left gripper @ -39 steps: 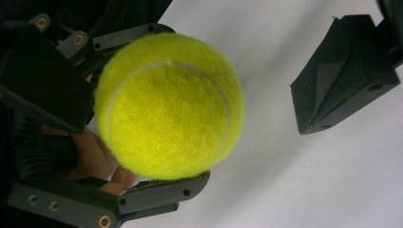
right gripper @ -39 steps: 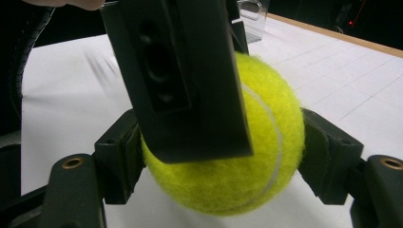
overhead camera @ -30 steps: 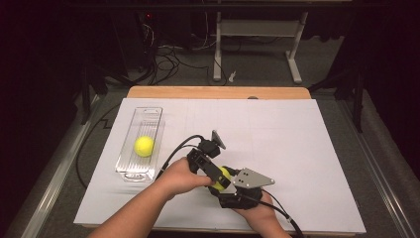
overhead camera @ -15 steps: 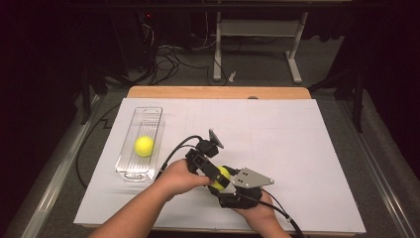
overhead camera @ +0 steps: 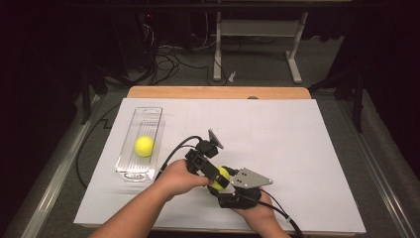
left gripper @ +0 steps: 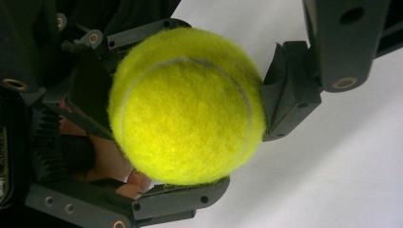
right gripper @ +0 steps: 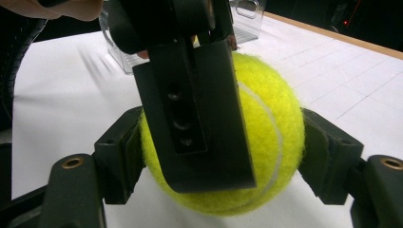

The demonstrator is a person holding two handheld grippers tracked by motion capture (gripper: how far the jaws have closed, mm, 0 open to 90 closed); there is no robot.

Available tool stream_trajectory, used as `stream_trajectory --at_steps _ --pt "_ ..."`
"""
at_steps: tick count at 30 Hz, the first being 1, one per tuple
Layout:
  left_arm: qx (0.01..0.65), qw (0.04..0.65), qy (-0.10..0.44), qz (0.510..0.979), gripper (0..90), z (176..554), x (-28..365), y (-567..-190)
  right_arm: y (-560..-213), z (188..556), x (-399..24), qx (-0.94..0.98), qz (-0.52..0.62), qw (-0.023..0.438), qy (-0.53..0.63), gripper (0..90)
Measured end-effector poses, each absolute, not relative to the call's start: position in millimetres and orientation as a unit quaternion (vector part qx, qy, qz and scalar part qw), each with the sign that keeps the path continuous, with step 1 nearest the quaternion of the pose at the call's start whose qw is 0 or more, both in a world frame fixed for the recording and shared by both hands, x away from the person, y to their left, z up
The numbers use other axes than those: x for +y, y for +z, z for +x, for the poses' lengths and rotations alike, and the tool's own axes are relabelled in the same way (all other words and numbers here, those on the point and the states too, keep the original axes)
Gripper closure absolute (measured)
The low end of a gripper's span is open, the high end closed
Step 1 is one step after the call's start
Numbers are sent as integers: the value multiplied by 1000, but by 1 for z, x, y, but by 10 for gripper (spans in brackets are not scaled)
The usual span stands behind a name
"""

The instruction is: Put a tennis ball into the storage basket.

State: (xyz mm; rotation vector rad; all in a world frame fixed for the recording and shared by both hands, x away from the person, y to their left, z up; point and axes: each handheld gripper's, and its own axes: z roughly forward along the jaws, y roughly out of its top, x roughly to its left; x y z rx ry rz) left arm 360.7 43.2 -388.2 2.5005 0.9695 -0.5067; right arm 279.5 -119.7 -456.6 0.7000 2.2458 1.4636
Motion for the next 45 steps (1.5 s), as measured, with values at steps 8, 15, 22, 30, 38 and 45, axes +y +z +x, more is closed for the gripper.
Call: stream_trajectory --at_steps 8,15,22,30,38,45 --pt "347 202 -180 898 266 360 44 -387 -457 279 -118 796 246 185 522 271" --pt "343 202 -175 900 266 360 43 -388 -458 279 -117 798 246 189 517 271" --pt "337 199 -172 904 267 360 43 -389 -458 278 -116 798 249 189 514 271" --pt "344 200 -170 902 269 358 43 -387 -457 278 -117 798 243 192 517 269" --pt "346 209 -176 898 270 358 44 -385 -458 278 -116 795 241 189 524 200" --pt "348 206 -167 899 270 359 49 -381 -459 279 -114 792 243 192 526 121"
